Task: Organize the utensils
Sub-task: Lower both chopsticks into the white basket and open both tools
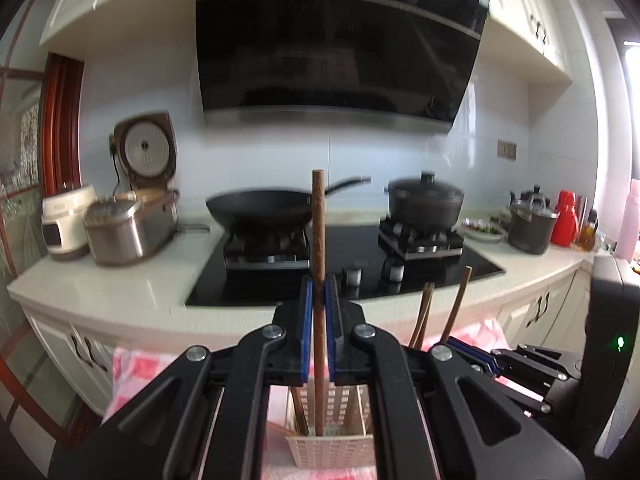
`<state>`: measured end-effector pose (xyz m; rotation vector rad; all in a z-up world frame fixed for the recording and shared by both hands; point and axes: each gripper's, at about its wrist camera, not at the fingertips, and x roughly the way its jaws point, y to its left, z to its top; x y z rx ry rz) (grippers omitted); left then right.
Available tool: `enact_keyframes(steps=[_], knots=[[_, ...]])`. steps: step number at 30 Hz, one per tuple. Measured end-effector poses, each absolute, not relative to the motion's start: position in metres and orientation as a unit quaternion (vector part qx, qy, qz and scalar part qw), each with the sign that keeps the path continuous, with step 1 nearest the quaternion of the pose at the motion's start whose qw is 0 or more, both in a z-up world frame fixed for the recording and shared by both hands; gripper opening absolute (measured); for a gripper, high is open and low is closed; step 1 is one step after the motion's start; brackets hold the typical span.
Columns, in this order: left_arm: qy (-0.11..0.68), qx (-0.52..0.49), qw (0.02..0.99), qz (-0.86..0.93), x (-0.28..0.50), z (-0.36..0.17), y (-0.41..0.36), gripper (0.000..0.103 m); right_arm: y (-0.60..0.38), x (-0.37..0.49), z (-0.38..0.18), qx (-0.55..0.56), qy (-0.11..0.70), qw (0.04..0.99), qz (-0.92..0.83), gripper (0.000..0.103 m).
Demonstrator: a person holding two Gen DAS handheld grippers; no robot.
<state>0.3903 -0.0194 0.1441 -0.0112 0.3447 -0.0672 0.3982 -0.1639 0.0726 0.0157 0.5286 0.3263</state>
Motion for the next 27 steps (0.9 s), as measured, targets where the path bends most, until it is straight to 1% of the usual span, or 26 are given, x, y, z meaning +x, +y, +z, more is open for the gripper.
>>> enact_keyframes(steps=[4, 8, 11, 13, 14, 16, 17, 19, 20, 22, 23, 24, 25, 26, 27], knots=[[0.202, -0.014, 0.979, -0.032, 0.4, 0.113, -0.013, 0.006, -0.163, 0.412, 0.051, 0.016, 0.296, 0.941, 0.164, 0.006], [0.227, -0.015, 0.974, -0.024, 0.405, 0.085, -0.011, 0.006, -0.158, 0.413, 0.035, 0.011, 0.303, 0.939, 0.162, 0.007], [0.228, -0.008, 0.973, -0.014, 0.405, 0.074, -0.01, 0.006, -0.155, 0.415, 0.031, 0.012, 0.304, 0.939, 0.161, 0.007], [0.226, -0.005, 0.974, -0.006, 0.405, 0.074, -0.007, 0.009, -0.154, 0.417, 0.03, 0.012, 0.306, 0.939, 0.159, 0.01], [0.223, -0.007, 0.975, -0.002, 0.404, 0.075, -0.005, 0.011, -0.155, 0.419, 0.03, 0.012, 0.305, 0.94, 0.153, 0.011], [0.213, -0.012, 0.977, 0.006, 0.399, 0.081, 0.001, 0.025, -0.158, 0.418, 0.032, 0.016, 0.305, 0.941, 0.147, 0.012], [0.205, -0.012, 0.979, 0.01, 0.394, 0.085, 0.004, 0.026, -0.162, 0.416, 0.034, 0.023, 0.304, 0.941, 0.148, 0.012], [0.189, -0.007, 0.982, 0.021, 0.384, 0.093, 0.009, 0.035, -0.168, 0.409, 0.039, 0.03, 0.296, 0.943, 0.147, 0.013], [0.18, -0.005, 0.983, 0.027, 0.378, 0.097, 0.011, 0.037, -0.171, 0.405, 0.042, 0.032, 0.291, 0.945, 0.145, 0.014], [0.168, -0.003, 0.985, 0.036, 0.365, 0.103, 0.015, 0.044, -0.177, 0.395, 0.047, 0.036, 0.284, 0.947, 0.145, 0.018], [0.165, -0.003, 0.986, 0.038, 0.359, 0.105, 0.016, 0.046, -0.18, 0.388, 0.05, 0.037, 0.28, 0.948, 0.145, 0.023], [0.163, -0.002, 0.986, 0.039, 0.351, 0.105, 0.018, 0.05, -0.182, 0.382, 0.052, 0.037, 0.276, 0.949, 0.146, 0.029], [0.16, -0.002, 0.986, 0.041, 0.344, 0.105, 0.019, 0.057, -0.185, 0.374, 0.053, 0.037, 0.271, 0.951, 0.146, 0.031], [0.158, 0.0, 0.986, 0.044, 0.337, 0.105, 0.019, 0.061, -0.186, 0.368, 0.055, 0.036, 0.268, 0.952, 0.146, 0.031], [0.156, 0.002, 0.987, 0.048, 0.33, 0.103, 0.019, 0.068, -0.187, 0.361, 0.056, 0.033, 0.265, 0.952, 0.146, 0.031]])
